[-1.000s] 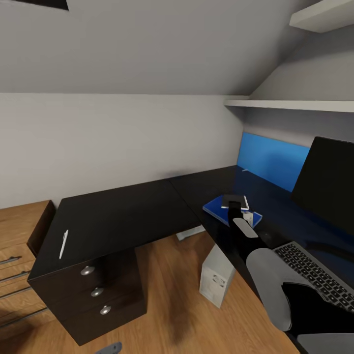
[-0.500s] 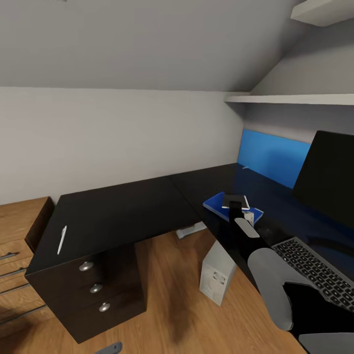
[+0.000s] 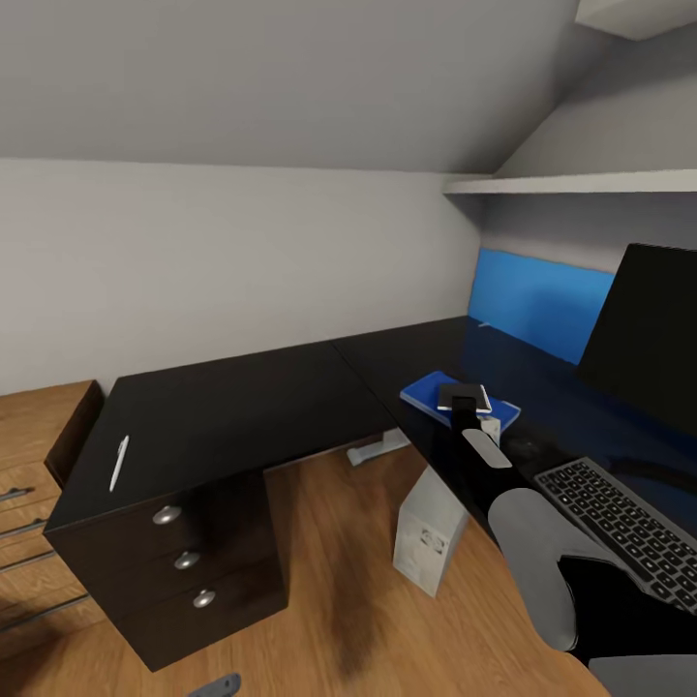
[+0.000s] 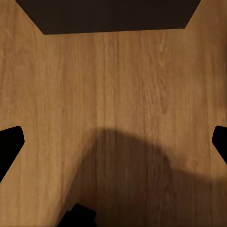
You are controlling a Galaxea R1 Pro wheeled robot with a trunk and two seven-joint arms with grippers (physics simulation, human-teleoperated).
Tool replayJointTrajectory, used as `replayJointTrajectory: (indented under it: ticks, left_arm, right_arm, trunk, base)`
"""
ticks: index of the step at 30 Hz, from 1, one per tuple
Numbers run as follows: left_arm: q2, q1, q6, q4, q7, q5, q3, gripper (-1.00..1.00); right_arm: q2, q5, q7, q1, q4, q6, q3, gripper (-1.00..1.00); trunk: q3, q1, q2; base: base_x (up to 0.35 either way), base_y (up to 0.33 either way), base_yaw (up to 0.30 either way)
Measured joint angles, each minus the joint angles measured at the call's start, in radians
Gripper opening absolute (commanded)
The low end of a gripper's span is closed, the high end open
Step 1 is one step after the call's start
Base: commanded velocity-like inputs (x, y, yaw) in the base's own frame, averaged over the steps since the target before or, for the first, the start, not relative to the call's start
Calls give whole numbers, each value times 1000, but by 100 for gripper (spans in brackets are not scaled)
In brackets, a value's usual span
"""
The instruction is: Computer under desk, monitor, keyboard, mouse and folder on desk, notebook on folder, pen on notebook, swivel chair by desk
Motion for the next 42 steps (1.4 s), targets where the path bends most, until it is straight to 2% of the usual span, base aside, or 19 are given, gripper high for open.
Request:
replayJointTrajectory:
  ticks: [30,42]
  left_arm:
    - [-1,0,2,6,-5,2,-4,100]
    - [-1,0,2,6,-5,3,-4,100]
  right_arm:
    - [0,2,2,0,-2,2,0,-100]
    - [-1,2,2,0,-3,2,0,-100]
  trunk:
    - [-3,4,-7]
    - [-3,4,-7]
  base:
    - [6,0,0]
    - [78,0,0]
